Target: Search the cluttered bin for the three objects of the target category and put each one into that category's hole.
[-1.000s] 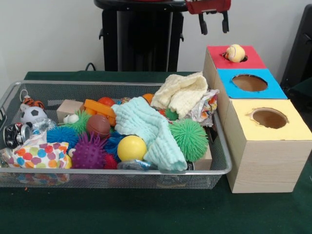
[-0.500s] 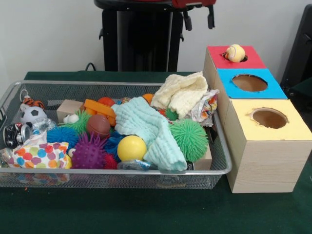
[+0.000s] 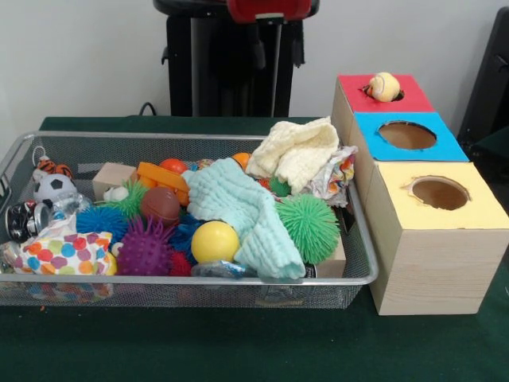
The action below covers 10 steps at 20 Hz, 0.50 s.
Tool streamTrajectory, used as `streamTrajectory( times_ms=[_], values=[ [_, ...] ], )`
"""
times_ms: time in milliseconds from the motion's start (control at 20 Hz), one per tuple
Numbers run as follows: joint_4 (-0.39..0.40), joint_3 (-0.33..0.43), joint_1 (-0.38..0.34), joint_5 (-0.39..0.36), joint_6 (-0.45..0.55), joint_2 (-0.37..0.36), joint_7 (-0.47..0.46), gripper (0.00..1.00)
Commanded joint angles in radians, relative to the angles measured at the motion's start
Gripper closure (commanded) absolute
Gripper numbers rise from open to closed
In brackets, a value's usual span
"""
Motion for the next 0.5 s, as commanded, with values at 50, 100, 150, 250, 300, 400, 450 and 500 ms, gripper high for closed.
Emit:
streamTrajectory(
  times_ms=[50,100,150,250,300,400,450,500],
  values=[
    [-0.171,0.018,-0.072,-0.14,0.1,0.085,-0.135,0.0],
    [-0.178,0.018,-0.079,-0.155,0.099,0.092,-0.136,0.0],
    [-0.183,0.018,-0.088,-0.173,0.095,0.099,-0.142,0.0],
    [-0.2,0.02,-0.106,-0.22,0.083,0.119,-0.159,0.0],
    [-0.207,0.019,-0.113,-0.243,0.078,0.129,-0.164,0.0],
    [-0.221,0.007,-0.124,-0.297,0.066,0.147,-0.171,0.0],
    [-0.232,-0.002,-0.127,-0.329,0.063,0.156,-0.17,0.0],
    [-0.242,-0.011,-0.132,-0.362,0.052,0.167,-0.169,0.0]
  ],
)
